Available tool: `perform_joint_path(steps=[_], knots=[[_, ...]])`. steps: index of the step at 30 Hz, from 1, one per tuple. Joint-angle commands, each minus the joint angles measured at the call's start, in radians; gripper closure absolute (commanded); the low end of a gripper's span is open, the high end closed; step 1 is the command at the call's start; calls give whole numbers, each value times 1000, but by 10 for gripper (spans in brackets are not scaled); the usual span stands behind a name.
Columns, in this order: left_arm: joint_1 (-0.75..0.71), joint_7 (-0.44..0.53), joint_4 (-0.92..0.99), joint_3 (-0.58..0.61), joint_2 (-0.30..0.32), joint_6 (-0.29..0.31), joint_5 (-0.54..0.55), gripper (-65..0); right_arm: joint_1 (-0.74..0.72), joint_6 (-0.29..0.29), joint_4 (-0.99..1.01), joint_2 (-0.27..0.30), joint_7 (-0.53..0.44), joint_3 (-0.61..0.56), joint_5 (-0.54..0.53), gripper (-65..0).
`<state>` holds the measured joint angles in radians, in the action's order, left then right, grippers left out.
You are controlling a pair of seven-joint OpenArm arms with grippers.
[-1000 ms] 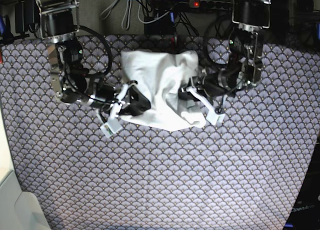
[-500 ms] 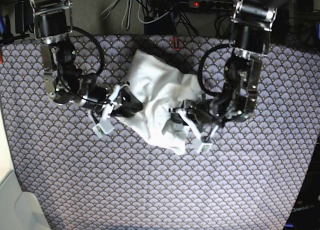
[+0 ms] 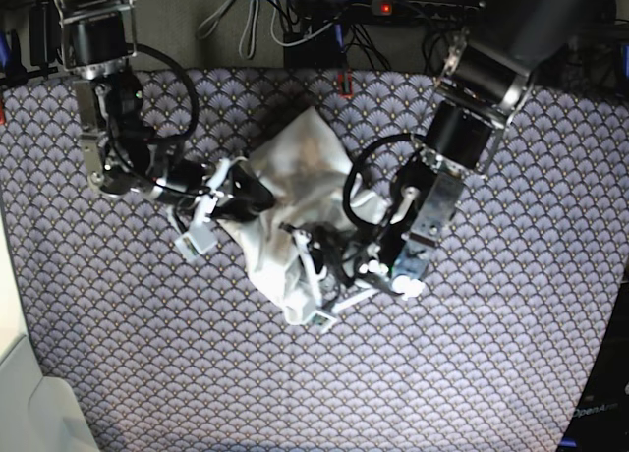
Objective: Fold the T-shirt properly
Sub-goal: 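Lift the bundle's side with the left gripper and fold it over toward the right gripper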
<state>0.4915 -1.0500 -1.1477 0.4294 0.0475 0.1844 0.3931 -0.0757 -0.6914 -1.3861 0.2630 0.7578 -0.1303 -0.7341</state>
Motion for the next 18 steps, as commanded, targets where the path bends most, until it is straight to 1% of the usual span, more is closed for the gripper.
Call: perform_joint_path(steps=[1, 3, 7, 9, 11, 13, 15, 18], knots=[[39, 17, 2, 24, -19, 5, 19, -4, -2, -7, -22, 17, 16, 2, 6, -194], [65, 23, 22, 76, -28, 5, 17, -4, 9, -7, -28, 20, 16, 2, 6, -194], [118, 69, 34, 205, -33, 5, 16, -4, 12, -7, -28, 37, 16, 4, 6, -193], [141, 69, 36, 254, -34, 5, 16, -4, 12, -7, -28, 46, 16, 4, 6, -193], [160, 69, 36, 293, -34, 5, 16, -4, 14, -7, -28, 48, 16, 4, 6, -193], [180, 69, 36, 329, -34, 5, 16, -4, 18, -7, -28, 68, 16, 5, 5, -193], [197, 72, 36, 349, -33, 5, 14, -4, 20, -7, -28, 75, 15, 7, 5, -192], [203, 118, 36, 359, -34, 5, -39, -4, 24, -7, -43, 85, 15, 54, 5, -192]])
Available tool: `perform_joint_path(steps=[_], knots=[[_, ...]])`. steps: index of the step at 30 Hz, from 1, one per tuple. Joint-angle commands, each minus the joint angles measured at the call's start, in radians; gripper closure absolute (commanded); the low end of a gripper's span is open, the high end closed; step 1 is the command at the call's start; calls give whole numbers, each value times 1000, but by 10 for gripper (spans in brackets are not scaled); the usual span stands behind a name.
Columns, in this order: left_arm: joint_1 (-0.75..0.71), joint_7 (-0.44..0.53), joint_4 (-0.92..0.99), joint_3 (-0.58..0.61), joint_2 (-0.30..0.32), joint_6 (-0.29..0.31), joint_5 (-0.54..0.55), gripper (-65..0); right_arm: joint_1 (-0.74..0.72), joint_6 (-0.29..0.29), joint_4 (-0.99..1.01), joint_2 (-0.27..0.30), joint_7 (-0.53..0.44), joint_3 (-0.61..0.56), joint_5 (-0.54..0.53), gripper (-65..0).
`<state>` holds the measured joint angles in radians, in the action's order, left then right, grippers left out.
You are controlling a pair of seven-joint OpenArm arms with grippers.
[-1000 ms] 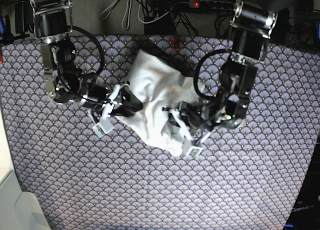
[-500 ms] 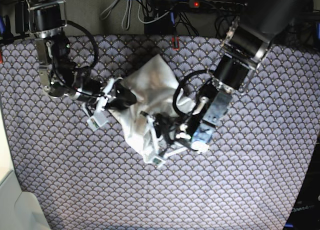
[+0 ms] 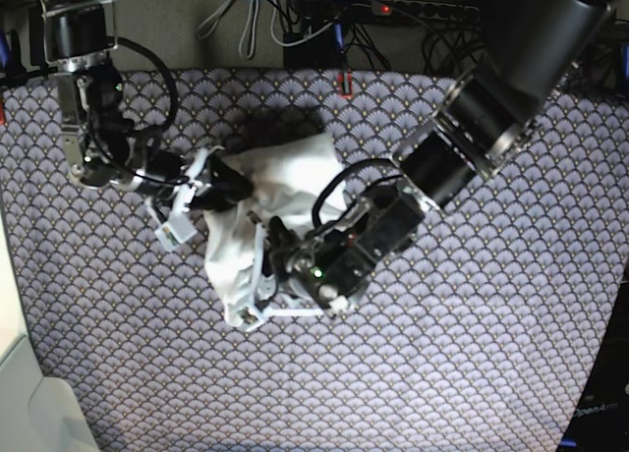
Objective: Fold the T-shirt properly
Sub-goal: 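Lift the bundle's side with the left gripper and fold it over toward the right gripper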
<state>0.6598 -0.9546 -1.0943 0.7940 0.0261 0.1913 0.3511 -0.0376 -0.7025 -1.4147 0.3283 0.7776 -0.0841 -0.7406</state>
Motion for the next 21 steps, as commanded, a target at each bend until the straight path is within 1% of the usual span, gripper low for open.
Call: perform_joint_path(steps=[1, 4, 9, 11, 15, 21], knots=[[33, 33, -17, -6, -13, -2, -30, -4, -11, 4, -28, 21, -5, 22, 11, -192], [27, 42, -17, 2, -35, -2, -90, -4, 8, 4, -64, 22, -5, 37, 11, -192], [15, 46, -11, 103, -50, -2, -205, -4, 17, 4, -81, 19, -5, 40, 11, -192], [10, 59, 4, 135, -65, -2, -241, -4, 25, 4, -81, 18, -5, 40, 11, -192], [5, 95, 33, 149, -76, -2, -310, -4, 31, 4, -81, 16, -5, 40, 11, -192], [-7, 95, 39, 149, -84, -2, -369, -5, 31, 4, -81, 16, -5, 40, 11, -192]])
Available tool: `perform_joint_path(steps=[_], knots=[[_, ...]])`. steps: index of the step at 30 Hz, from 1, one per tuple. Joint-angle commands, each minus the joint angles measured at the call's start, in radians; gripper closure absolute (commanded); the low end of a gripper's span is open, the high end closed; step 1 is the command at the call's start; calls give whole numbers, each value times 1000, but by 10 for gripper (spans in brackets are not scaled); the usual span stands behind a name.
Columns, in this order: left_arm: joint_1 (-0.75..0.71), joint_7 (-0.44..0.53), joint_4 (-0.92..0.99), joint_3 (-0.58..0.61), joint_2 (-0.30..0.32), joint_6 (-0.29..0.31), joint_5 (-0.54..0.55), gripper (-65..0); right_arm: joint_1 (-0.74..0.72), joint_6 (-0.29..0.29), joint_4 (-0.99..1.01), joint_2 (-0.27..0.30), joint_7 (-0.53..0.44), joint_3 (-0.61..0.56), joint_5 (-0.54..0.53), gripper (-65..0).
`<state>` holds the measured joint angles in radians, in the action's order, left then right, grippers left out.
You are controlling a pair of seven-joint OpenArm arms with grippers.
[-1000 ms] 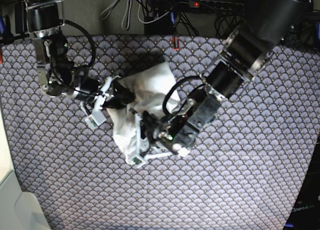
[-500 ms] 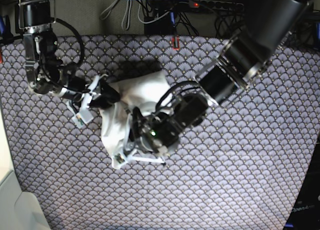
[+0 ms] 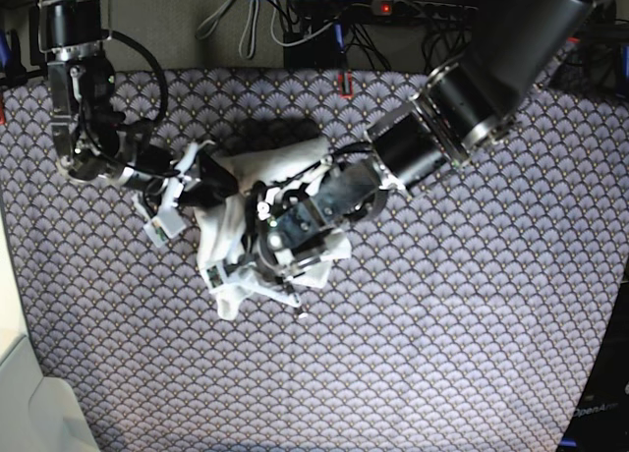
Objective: Fold the T-shirt properly
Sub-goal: 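Lift the bundle's side with the left gripper and fold it over toward the right gripper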
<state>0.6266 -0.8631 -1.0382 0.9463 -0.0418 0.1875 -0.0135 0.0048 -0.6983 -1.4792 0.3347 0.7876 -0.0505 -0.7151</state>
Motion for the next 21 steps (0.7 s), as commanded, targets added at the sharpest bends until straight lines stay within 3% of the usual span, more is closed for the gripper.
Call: perform_joint_path(steps=[1, 3, 5, 11, 13, 17, 21], knots=[[26, 3, -15, -3, -22, 2, -23, -5, -12, 0, -16, 10, -15, 7, -15, -192], [26, 0, -15, -3, -23, 2, -58, -11, -12, 0, -16, 10, -15, 7, -15, -192], [25, -5, -20, -3, -23, 2, -81, -65, -12, 0, -16, 10, -15, 7, -15, -192], [25, 2, -23, -3, -23, 4, -88, -421, -12, 0, -15, 10, -15, 7, -15, -192], [28, 2, -23, -3, -25, 4, -90, -496, -12, 0, -15, 10, -15, 7, -15, -192], [34, -2, -107, -10, -17, -7, -108, -526, -12, 0, -16, 10, -15, 7, -15, -192], [25, -34, -228, -92, -5, -3, -236, -526, -19, 0, -28, 7, -15, 7, -16, -192]])
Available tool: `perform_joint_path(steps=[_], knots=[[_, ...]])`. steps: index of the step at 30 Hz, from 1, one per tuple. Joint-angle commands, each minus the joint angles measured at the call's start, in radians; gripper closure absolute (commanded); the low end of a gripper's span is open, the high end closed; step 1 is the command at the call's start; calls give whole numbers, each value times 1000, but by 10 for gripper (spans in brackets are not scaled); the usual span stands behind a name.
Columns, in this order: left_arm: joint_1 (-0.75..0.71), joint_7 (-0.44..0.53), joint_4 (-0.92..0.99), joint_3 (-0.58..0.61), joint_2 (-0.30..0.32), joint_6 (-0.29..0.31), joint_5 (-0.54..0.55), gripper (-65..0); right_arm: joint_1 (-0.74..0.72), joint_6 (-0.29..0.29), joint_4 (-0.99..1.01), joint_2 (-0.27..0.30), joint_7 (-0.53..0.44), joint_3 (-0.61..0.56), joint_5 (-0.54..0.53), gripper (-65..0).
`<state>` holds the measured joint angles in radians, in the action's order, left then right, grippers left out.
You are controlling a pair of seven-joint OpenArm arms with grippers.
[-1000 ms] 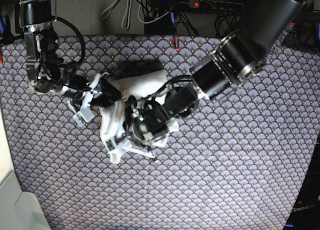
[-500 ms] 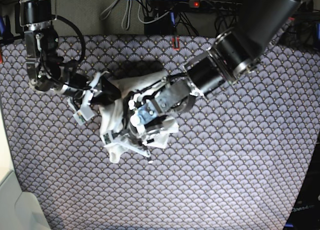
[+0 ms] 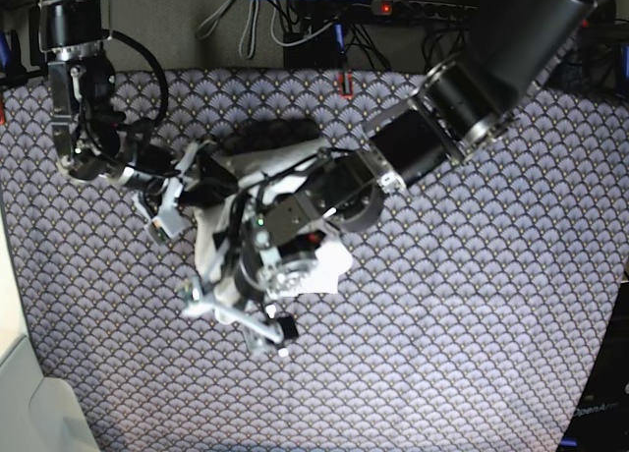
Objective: Fold the T-shirt properly
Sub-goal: 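Lift the bundle's side with the left gripper and fold it over toward the right gripper, then press the folded bundle flat with both grippers, squaring its sides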
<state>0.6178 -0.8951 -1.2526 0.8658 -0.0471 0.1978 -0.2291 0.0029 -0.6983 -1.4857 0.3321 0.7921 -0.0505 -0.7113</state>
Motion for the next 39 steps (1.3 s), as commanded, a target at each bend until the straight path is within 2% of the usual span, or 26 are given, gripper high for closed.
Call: perform_joint_path(steps=[1, 4, 6, 12, 16, 20, 22, 24, 29, 32, 39], knots=[[18, -9, -42, -49, 2, -10, -37, -526, -16, 0, -37, 3, -20, 7, -20, -192], [-45, -3, -123, -173, 13, -7, -56, -526, -11, 0, -89, 2, -20, 7, -20, -192], [-86, 9, -187, -230, 43, -7, -49, -526, -10, 0, -114, 0, -20, 8, -20, -192], [-200, 9, -273, -305, 128, -7, -48, -526, -14, 0, -123, 0, -20, 8, -20, -192], [-326, 11, -373, -388, 186, -5, -45, -526, -27, 0, -123, 0, -21, 19, -20, -192], [-430, 0, -485, -500, 194, -5, 29, -525, -57, 0, -123, -1, -21, 44, -20, -192], [-457, -42, -502, -540, 194, -5, 86, -517, -74, 0, -123, -1, -21, 47, -20, -192], [-465, -72, -496, -552, 191, -5, 138, -454, -88, 0, -123, -1, -21, 47, -20, -192], [-470, -69, -378, -555, 181, -14, 244, -147, -106, 0, -123, 0, -20, 47, -20, -192], [-444, -55, -304, -555, 151, -14, 257, -10, -106, 0, -123, 5, -20, 47, -18, -192], [-372, 17, -171, -557, 106, -16, 261, -5, -103, 0, -123, 6, -18, 103, -18, -192]])
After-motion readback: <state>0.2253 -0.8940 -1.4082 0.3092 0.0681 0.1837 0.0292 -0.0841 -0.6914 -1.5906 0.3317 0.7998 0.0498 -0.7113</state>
